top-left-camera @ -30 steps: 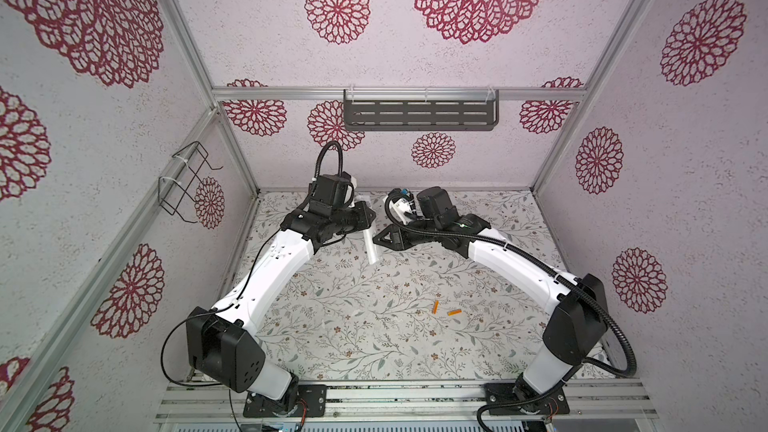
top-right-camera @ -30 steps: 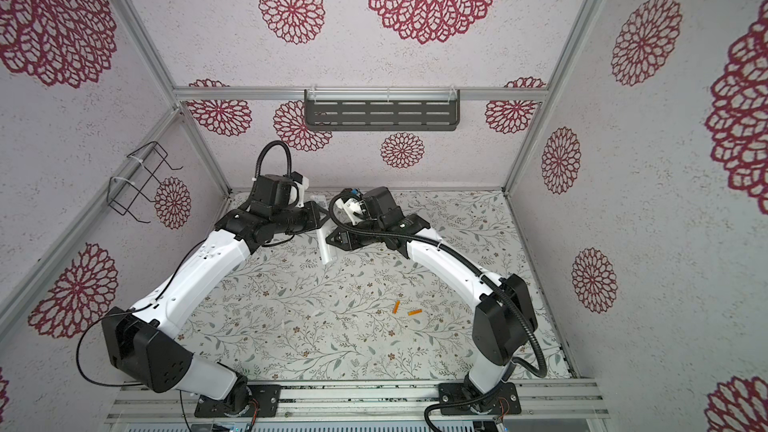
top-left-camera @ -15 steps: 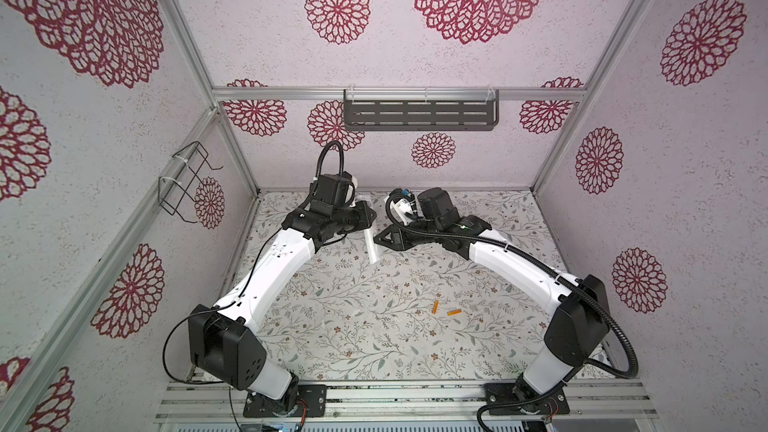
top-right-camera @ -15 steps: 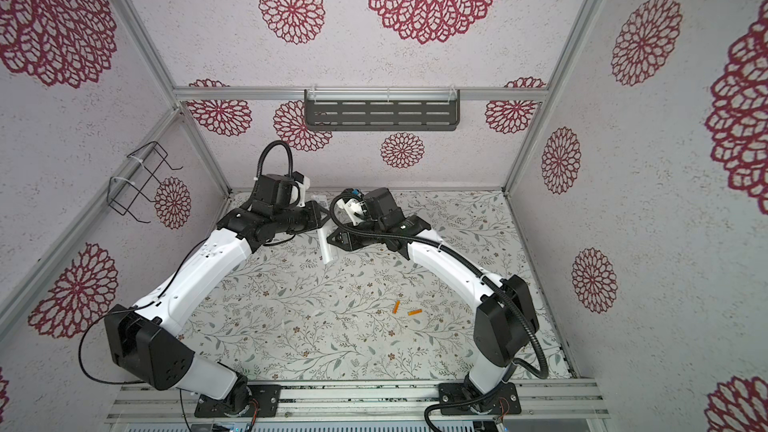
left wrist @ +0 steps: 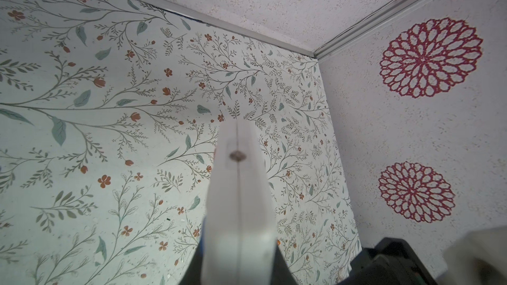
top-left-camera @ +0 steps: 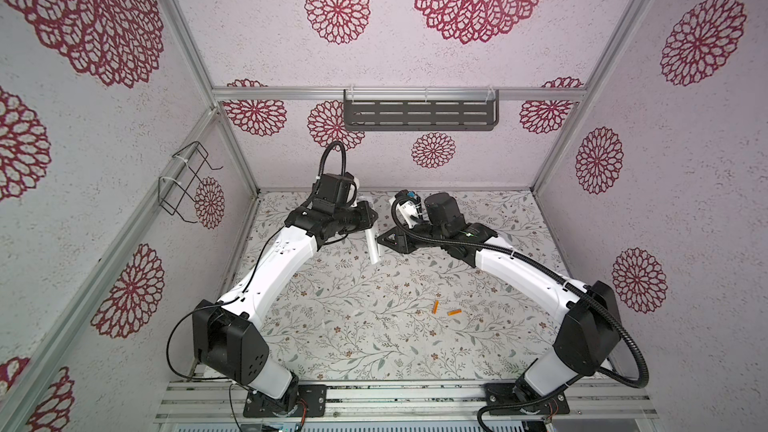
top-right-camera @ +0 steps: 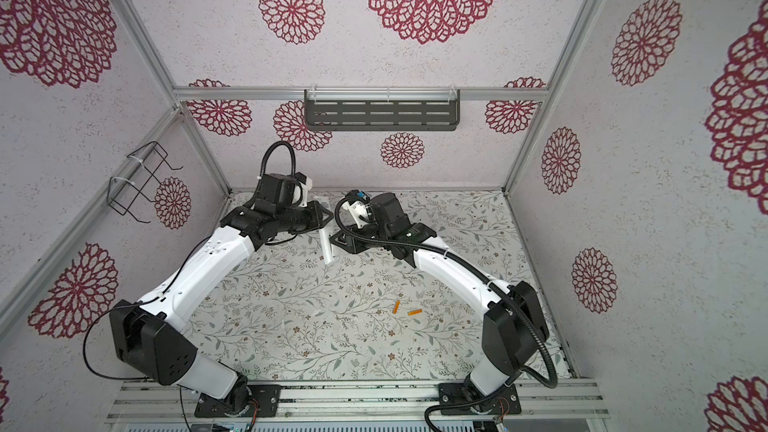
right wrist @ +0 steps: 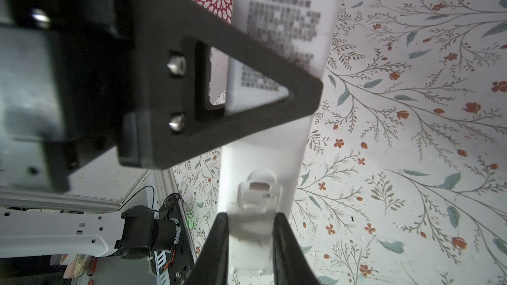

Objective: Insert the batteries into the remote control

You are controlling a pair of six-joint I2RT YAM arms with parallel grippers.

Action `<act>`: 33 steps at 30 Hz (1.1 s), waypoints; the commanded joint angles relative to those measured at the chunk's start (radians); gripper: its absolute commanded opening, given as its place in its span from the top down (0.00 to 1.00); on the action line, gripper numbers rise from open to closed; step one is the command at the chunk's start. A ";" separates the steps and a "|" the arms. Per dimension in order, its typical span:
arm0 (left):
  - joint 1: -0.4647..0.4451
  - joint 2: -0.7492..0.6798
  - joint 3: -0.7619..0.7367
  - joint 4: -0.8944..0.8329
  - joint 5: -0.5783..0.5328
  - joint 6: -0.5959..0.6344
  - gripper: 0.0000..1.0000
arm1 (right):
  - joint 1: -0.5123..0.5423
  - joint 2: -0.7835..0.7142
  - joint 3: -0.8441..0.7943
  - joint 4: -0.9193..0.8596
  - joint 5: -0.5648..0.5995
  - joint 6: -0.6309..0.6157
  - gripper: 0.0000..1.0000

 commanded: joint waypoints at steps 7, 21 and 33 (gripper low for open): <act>0.005 0.018 0.017 -0.008 0.005 0.011 1.00 | -0.009 -0.064 -0.014 0.092 0.000 -0.013 0.76; 0.100 -0.052 -0.144 0.033 0.025 0.002 1.00 | -0.076 -0.017 -0.043 -0.214 0.177 -0.072 0.76; 0.106 -0.100 -0.214 0.080 0.023 -0.015 1.00 | -0.107 0.145 -0.152 -0.244 0.336 -0.044 0.75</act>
